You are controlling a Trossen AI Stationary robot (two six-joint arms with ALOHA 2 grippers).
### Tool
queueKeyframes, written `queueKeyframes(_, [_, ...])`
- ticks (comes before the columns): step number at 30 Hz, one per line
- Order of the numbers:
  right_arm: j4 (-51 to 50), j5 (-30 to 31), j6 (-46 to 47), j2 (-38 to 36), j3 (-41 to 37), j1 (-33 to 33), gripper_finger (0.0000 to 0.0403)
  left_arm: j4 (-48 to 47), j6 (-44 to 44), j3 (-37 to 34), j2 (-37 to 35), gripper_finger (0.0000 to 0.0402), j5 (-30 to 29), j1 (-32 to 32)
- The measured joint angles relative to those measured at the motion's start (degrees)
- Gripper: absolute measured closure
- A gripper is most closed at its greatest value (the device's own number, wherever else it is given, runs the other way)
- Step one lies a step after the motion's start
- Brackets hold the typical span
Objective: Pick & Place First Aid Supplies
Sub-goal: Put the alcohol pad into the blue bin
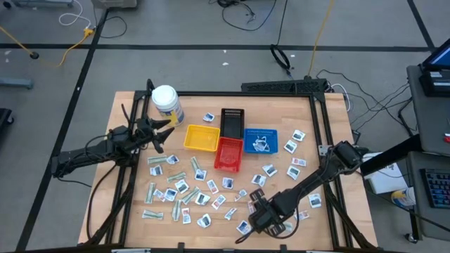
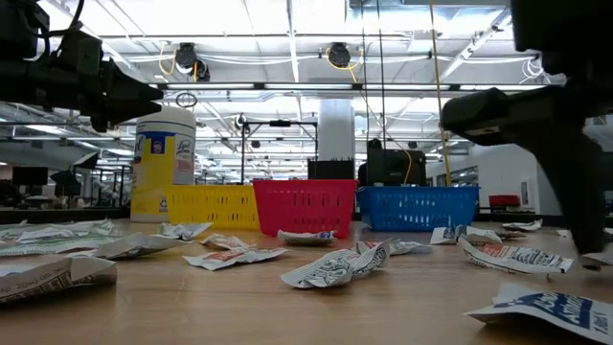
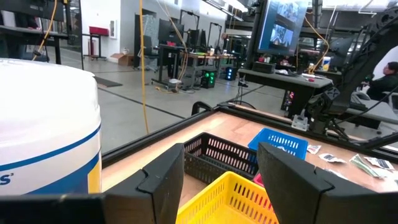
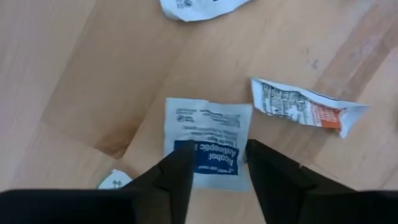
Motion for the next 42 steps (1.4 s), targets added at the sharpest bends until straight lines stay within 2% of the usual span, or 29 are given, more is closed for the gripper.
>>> queueKeyframes(9, [0.17, -0.19, 0.02, 0.07, 0.0, -0.1, 0.0394, 0.0, 0.0, 0.0, 0.02, 0.0192, 0.02, 0.0])
queueKeyframes(16, [-3.39, -2.2, 0.08, -3.49, 0.19, -3.08, 0.04, 0.0, 0.02, 0.0, 0.0, 0.0192, 0.02, -0.02])
queueKeyframes(21, [-7.12, -6.17, 0.09, -7.63, 0.48, -6.91, 0.0401, 0.0, 0.0, 0.0, 0.01, 0.0192, 0.0, -0.02])
queueKeyframes(31, [-15.26, -6.12, -2.42, -13.47, 0.48, -16.03, 0.0402, 0.0, 0.01, 0.0, 0.02, 0.0192, 0.02, -0.01])
queueKeyframes(42, [-17.49, -6.18, -10.31, -13.55, 0.48, -28.94, 0.0402, 0.0, 0.01, -0.01, 0.0, 0.0192, 0.0, -0.01])
